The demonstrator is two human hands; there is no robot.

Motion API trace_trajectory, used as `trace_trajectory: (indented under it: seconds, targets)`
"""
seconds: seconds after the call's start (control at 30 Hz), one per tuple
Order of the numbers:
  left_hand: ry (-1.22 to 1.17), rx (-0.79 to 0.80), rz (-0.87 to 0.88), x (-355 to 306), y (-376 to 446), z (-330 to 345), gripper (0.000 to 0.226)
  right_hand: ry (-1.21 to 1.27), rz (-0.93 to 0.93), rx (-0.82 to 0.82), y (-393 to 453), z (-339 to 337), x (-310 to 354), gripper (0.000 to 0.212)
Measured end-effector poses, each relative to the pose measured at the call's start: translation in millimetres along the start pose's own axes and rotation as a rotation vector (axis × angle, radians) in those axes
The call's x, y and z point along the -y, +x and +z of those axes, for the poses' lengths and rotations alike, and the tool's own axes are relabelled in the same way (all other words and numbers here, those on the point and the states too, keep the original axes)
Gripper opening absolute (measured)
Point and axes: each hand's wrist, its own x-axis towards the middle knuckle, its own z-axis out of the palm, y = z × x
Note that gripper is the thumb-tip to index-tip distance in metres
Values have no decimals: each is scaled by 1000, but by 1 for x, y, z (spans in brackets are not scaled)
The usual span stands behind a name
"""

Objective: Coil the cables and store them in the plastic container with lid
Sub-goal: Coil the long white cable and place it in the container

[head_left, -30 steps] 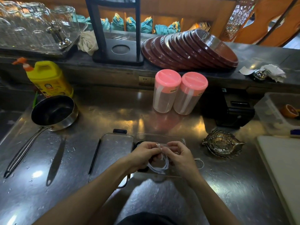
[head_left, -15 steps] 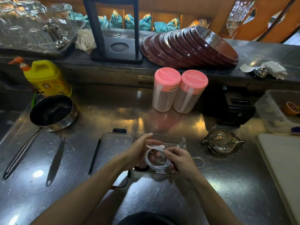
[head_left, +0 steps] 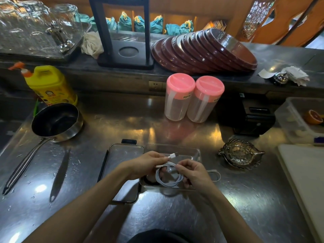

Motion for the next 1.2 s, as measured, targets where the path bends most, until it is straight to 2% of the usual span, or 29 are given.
trace_trajectory:
  seconds: [0.1, 0.2, 0.33, 0.43, 0.57, 0.6, 0.7, 0.8, 0.97, 1.1, 1.2]
  targets:
    - [-74, -6, 20, 2, 0, 0, 44, 31, -13, 12, -1, 0, -1, 8]
    - [-112, -11, 23, 4, 2, -1, 43, 49, 18, 40, -5, 1, -3, 21]
    - [5, -22, 14, 6, 1, -4, 34, 29, 48, 83, -8, 1, -2, 27]
    - [86, -44, 15, 7, 1, -2, 36, 42, 50, 91, -9, 1, -1, 25]
    - [20, -125, 66, 11, 7, -1, 35, 81, 32, 119, -8, 6, 0, 46]
    - [-15, -151, 72, 13, 9, 0, 34, 82, 26, 114, -9, 6, 2, 46]
    - [-124, -185, 49, 15, 11, 2, 26, 86, 13, 90, -11, 4, 7, 23]
    - [-130, -95, 25, 12, 6, -3, 15, 87, -1, 83, -13, 4, 12, 7]
    - [2, 85, -44, 15, 5, -21, 26, 53, -6, 129, -25, 6, 24, 10]
    - [17, 191, -97, 14, 4, -29, 19, 7, -10, 107, -34, 13, 34, 29]
    - [66, 273, -126, 16, 5, -34, 20, -45, -6, 120, -40, 16, 43, 29]
